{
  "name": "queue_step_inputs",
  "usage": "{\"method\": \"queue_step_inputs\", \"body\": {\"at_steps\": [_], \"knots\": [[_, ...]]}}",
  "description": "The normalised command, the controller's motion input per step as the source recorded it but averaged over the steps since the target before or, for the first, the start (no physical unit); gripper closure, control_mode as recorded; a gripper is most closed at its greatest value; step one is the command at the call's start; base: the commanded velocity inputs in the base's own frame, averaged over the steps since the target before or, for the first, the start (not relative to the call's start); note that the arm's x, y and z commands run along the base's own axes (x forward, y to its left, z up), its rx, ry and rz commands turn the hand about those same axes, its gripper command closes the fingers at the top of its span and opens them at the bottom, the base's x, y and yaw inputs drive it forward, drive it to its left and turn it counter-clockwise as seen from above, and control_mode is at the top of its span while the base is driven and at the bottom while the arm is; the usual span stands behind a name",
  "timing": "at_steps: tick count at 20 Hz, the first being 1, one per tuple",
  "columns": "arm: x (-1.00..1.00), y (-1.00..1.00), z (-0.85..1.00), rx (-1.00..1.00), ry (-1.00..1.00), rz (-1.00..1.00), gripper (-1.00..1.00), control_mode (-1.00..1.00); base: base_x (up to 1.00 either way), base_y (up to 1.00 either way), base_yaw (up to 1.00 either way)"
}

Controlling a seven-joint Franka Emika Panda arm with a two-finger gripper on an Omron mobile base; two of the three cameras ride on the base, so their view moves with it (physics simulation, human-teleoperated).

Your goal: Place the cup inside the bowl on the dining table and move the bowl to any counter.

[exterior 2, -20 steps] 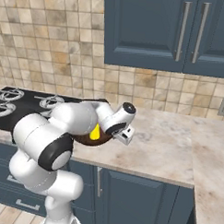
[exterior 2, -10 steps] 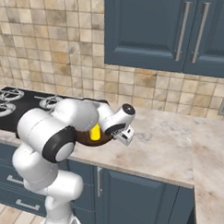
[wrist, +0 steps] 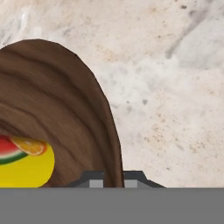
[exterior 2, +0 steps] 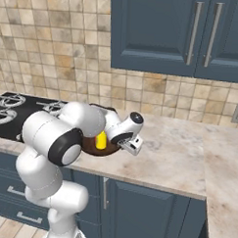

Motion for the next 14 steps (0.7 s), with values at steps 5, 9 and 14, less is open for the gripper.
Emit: {"method": "queue_step_inputs", "body": {"at_steps": [5,9,14], "knots": [[0.00,0.00,0.00,0.00,0.00,0.00,1.00,-1.00,0.00,0.00,0.00],[0.00,0.00,0.00,0.00,0.00,0.00,-1.00,-1.00,0.00,0.00,0.00],[0.00,0.00,0.00,0.00,0.00,0.00,-1.00,-1.00,0.00,0.00,0.00]]}}
